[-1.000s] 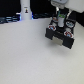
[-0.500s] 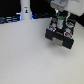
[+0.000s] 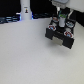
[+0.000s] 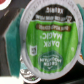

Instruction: Open the kcup holder, insert the kcup into the holder, and close the kcup holder

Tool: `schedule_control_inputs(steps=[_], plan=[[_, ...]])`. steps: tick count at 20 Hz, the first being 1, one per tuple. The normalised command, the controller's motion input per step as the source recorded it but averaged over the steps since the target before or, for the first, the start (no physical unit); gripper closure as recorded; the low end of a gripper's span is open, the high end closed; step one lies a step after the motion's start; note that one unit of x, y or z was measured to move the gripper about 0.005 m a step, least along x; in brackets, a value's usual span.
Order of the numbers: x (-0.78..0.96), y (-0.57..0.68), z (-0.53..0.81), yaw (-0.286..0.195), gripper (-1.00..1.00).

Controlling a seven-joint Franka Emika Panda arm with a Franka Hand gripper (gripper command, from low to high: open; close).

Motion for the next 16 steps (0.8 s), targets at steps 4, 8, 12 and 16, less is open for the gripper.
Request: schedule_control_inputs(steps=[4, 8, 12, 16], plan=[[0.01, 0.03, -0.12, 0.003, 1.0], [-0.01, 0.03, -0.2, 0.01, 1.0], [-0.01, 0.01, -0.2, 0.006, 1.0], [-0.01, 0.03, -0.2, 0.014, 1.0]])
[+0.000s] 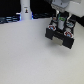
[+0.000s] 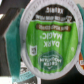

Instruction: Open the kcup holder, insert the kcup into the holder, and close the kcup holder

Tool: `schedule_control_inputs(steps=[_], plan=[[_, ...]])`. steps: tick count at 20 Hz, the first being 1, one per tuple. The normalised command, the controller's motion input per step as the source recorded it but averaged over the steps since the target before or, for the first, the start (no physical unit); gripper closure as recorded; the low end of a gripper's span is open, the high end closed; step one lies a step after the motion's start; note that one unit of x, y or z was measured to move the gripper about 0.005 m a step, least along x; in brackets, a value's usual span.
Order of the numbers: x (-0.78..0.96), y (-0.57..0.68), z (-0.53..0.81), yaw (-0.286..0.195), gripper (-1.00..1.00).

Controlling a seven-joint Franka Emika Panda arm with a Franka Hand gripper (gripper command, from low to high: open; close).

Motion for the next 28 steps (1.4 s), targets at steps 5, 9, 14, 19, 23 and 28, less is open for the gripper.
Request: schedule_control_inputs(steps=[5, 9, 14, 19, 23, 28], plan=[[0.01, 0.05, -0.21, 0.025, 1.0], [0.03, 0.09, -0.21, 0.021, 1.0], [0.09, 0.17, 0.0, 0.018, -1.0], [0.14, 0.1, 0.33, 0.043, -1.0], [0.21, 0.03, 0.41, 0.052, -1.0], [0.35, -0.19, 0.53, 0.058, -1.0]])
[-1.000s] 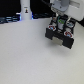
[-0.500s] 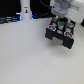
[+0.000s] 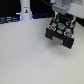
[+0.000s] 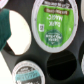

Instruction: Open the kcup holder, insert the kcup into the holder, and close the kcup holder

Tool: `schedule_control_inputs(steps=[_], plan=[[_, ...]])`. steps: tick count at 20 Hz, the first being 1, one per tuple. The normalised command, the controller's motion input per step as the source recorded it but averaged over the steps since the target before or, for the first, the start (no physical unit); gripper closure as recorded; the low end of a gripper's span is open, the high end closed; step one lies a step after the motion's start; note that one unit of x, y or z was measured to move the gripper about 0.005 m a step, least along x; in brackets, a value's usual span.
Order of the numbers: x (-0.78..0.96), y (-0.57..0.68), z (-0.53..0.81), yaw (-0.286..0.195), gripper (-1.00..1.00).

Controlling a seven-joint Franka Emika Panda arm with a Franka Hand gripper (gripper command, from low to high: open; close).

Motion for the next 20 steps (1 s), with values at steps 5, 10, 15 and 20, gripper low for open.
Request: schedule_control_inputs(steps=[5, 10, 15, 20], plan=[[0.49, -0.4, 0.46, 0.052, -1.0], [0.55, -0.45, 0.3, 0.054, -1.0], [0.67, -0.43, 0.25, 0.023, -1.0], [0.69, -0.4, 0.07, 0.028, -1.0]])
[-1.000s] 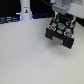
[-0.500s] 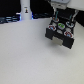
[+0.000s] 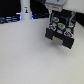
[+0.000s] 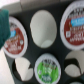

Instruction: Open the kcup holder, insert the kcup into the holder, and close the kcup holder

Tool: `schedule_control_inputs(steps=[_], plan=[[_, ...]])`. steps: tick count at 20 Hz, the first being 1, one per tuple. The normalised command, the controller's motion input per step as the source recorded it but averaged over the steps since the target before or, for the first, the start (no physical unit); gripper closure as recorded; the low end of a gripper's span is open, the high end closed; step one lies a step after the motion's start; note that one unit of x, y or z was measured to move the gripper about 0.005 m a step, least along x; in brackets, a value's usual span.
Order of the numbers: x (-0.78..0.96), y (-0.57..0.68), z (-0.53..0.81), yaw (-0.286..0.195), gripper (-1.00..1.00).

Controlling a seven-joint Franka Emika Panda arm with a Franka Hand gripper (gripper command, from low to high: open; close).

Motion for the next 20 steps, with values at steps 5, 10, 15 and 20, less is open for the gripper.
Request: schedule_control_inputs(steps=[5, 10, 15, 20], plan=[[0.68, -0.26, -0.02, 0.047, -1.0], [0.66, -0.04, -0.18, 0.047, -1.0], [0.48, 0.18, -0.18, 0.088, -1.0], [0.13, 0.22, -0.2, 0.21, -1.0]])
